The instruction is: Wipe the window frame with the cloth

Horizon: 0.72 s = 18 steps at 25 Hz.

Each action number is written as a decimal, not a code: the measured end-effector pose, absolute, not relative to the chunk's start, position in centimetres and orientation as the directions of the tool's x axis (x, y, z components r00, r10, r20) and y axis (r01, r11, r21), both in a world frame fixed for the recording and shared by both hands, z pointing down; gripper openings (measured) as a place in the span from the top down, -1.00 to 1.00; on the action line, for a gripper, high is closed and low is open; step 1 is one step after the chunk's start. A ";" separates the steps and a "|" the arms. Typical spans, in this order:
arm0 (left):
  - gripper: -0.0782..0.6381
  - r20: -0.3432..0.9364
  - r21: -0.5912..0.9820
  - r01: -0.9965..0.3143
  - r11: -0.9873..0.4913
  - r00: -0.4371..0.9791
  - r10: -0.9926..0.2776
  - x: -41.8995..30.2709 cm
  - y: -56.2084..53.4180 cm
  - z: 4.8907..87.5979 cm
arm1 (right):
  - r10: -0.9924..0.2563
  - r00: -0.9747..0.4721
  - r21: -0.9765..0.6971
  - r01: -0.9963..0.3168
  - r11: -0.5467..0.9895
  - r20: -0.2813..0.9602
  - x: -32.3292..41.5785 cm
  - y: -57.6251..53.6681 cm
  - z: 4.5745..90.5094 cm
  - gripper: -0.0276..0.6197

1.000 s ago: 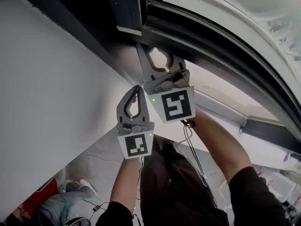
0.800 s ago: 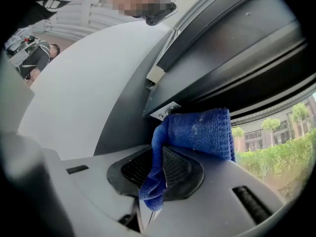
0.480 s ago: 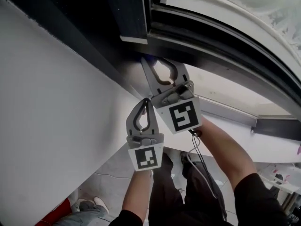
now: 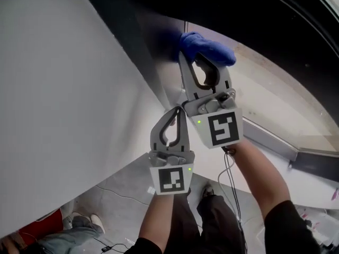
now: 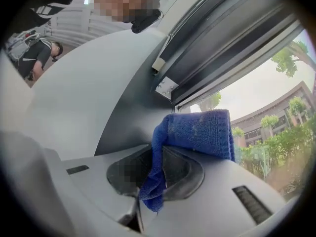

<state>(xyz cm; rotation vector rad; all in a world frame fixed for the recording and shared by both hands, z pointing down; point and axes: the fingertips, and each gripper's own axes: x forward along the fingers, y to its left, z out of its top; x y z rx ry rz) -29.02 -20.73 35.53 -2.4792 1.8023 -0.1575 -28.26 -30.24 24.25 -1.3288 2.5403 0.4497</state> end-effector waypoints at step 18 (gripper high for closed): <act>0.77 -0.022 0.048 -0.964 -0.263 0.262 -0.965 -28.1 -21.6 43.3 | -0.670 -0.622 0.159 -0.770 0.618 -0.406 -29.0 -30.6 26.8 0.78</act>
